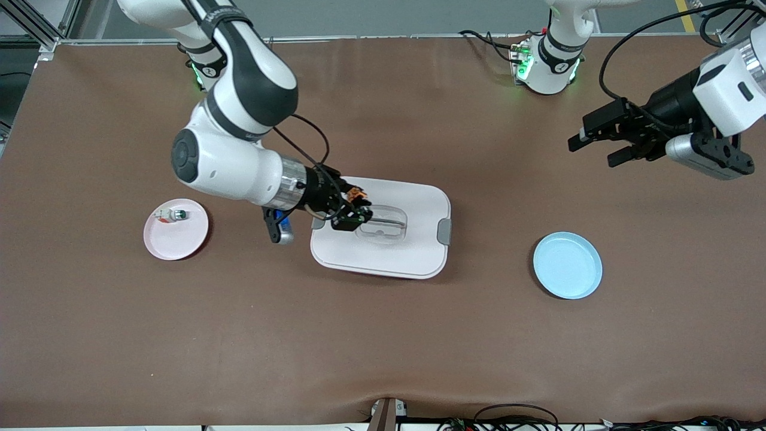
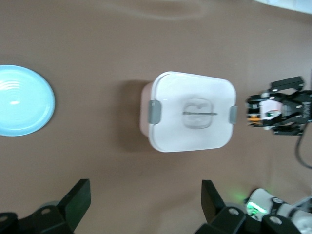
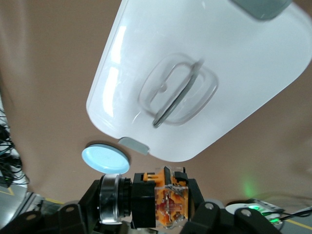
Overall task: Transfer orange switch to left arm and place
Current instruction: 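Lift the switch with the right gripper and carry it over the box, then hold the switch above the box while the left gripper reaches toward it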
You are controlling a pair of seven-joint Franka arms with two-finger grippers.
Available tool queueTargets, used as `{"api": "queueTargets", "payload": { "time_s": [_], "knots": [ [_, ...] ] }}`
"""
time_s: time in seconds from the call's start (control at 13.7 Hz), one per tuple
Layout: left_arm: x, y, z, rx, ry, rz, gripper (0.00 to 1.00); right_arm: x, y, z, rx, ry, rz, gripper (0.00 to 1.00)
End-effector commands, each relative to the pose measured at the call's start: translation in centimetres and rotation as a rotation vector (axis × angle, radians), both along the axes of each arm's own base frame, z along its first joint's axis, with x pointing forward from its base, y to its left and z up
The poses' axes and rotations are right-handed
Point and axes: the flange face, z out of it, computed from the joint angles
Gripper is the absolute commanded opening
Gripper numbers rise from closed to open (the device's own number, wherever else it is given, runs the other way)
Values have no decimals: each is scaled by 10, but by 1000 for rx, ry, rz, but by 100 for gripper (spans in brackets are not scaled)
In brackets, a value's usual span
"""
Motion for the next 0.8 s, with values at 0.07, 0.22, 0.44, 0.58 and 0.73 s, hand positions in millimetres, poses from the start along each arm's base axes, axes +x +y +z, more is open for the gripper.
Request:
{"api": "queueTargets", "payload": {
  "time_s": [0.07,0.22,0.44,0.58,0.73],
  "knots": [
    [10,-29,-20,-88,-2,9,100,12,45,8,53,13,-117,0],
    [12,-51,-44,-153,-11,43,100,10,68,11,77,12,-154,0],
    [18,-77,-70,-197,-47,53,100,11,89,9,117,-8,-245,0],
    [24,-92,-83,-207,-68,31,100,10,99,12,132,15,-284,0],
    [29,-103,-98,-215,-85,1,100,9,112,24,164,35,-323,0]
  ]
}}
